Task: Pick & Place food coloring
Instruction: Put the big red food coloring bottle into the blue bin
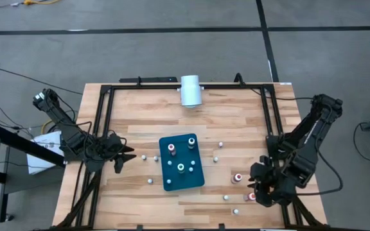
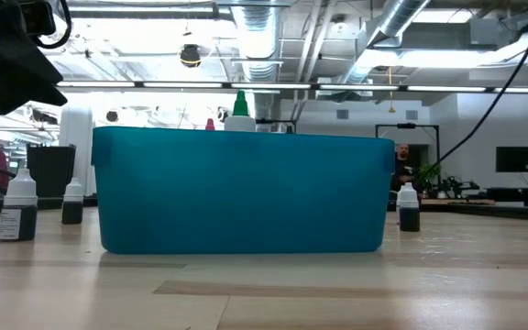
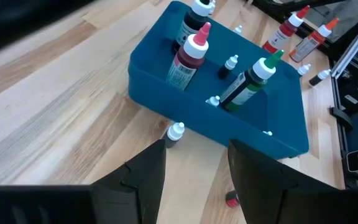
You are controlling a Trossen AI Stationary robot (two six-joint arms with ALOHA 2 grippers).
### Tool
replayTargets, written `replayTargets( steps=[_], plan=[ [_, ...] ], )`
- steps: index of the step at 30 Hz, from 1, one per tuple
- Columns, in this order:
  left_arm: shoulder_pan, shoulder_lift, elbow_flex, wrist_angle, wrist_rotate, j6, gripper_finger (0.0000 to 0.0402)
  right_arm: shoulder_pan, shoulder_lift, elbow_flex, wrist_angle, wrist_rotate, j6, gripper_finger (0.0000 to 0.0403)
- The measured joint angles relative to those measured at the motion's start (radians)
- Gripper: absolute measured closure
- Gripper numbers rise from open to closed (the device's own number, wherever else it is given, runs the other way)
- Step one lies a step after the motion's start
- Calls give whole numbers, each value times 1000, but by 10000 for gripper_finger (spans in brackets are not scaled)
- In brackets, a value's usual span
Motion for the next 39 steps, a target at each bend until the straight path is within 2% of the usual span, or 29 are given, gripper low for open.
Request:
replayTargets(
  steps=[3, 15, 20, 28, 30, 34, 39],
  plan=[
    [0, 0, 0, 1, 3, 0, 236, -12, 0, 0, -9, -31, -1, 308],
    [0, 0, 0, 0, 4, 1, 236, -14, 0, 0, -20, -19, -1, 302],
    [0, 0, 0, 0, 5, 1, 236, -14, 0, -1, -21, -2, -1, 266],
    [0, 0, 0, 0, 5, 15, 236, -14, 0, -1, -20, 4, -1, 169],
    [0, 0, 0, 0, 5, 18, 236, -13, 4, -1, -8, 40, -1, 154],
    [0, 0, 0, 0, 6, 23, 236, 2, 35, -5, 5, 133, -10, 145],
    [0, 0, 0, 0, 8, 24, 236, 9, 104, -5, 19, 105, -2, 144]
  ],
)
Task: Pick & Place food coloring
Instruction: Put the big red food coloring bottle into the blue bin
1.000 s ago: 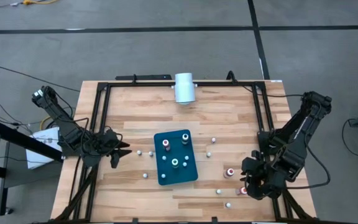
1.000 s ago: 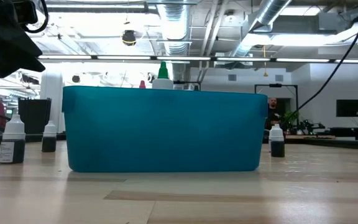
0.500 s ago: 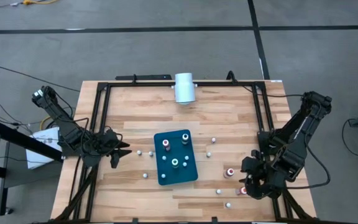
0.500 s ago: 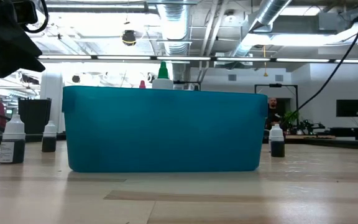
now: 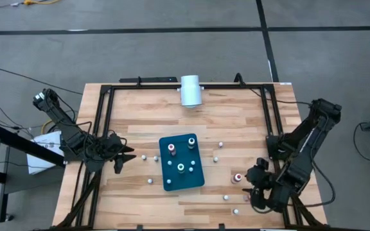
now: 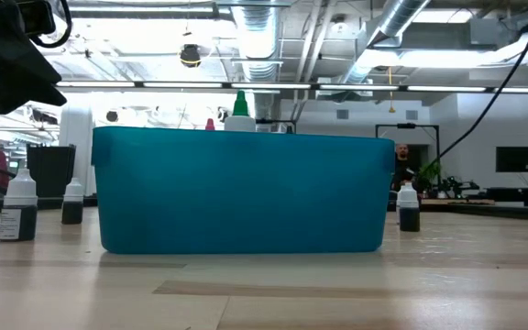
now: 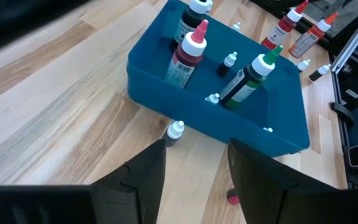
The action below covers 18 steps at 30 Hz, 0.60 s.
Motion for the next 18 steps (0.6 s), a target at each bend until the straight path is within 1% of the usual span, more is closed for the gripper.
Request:
replayTargets(
  steps=[5, 9, 14, 18],
  plan=[
    [0, 0, 0, 0, 0, 9, 236, -7, 67, 0, 17, -4, 33, 144],
    [0, 0, 0, 0, 0, 15, 236, -9, 109, 0, 41, -5, 8, 144],
    [0, 0, 0, 0, 20, 15, 236, -8, 134, 0, 37, 6, -1, 144],
    [0, 0, 0, 0, 46, 15, 236, -10, 133, 0, 25, 42, 0, 144]
  ],
)
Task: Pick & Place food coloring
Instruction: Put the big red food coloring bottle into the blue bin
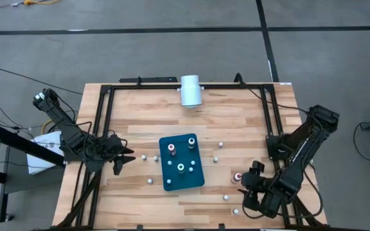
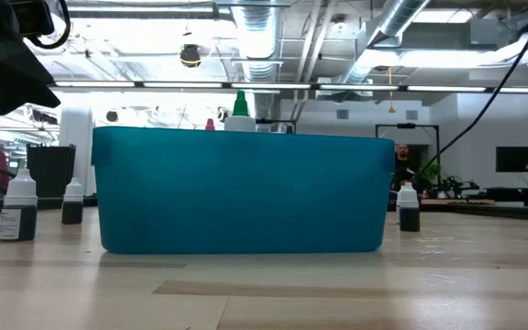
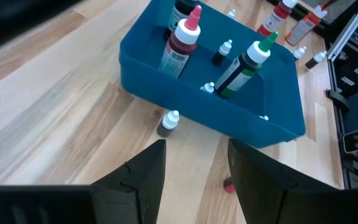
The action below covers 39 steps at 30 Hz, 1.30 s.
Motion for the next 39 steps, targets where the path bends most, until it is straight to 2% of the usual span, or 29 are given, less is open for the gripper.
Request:
replayTargets(
  steps=[6, 18, 28, 39],
  plan=[
    [0, 0, 0, 0, -1, 0, 236, 2, -1, 0, -73, 35, 79, 144],
    [0, 0, 0, 0, -2, 0, 236, 2, 1, 0, -98, 33, 80, 144],
    [0, 0, 0, 0, -1, 0, 236, 1, 99, 0, -110, 63, 120, 144],
    [0, 0, 0, 12, 0, 0, 236, -8, 130, 0, -113, 77, 157, 144]
  ],
)
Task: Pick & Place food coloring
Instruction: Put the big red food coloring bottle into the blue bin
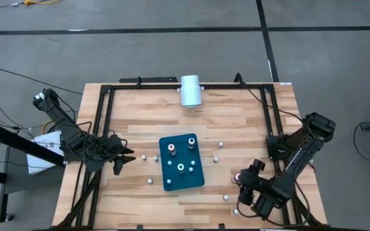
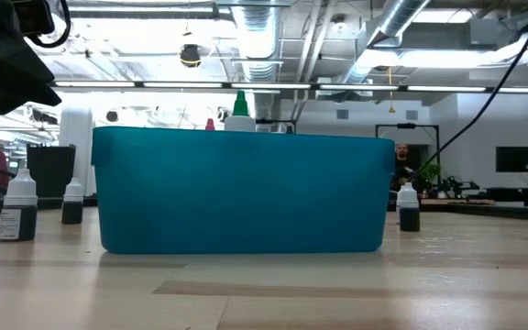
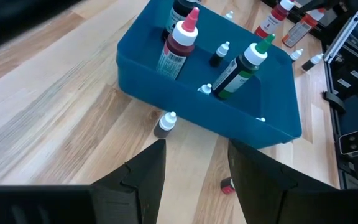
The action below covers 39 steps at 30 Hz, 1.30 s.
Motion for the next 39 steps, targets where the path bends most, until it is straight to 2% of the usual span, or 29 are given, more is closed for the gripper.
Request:
replayTargets(
  steps=[31, 39],
  plan=[
    [0, 0, 0, 3, 1, 0, 236, -89, -1, 0, 19, -75, -8, 145],
    [0, 0, 0, 3, 1, 1, 236, -89, -1, 0, 31, -76, -8, 163]
  ],
)
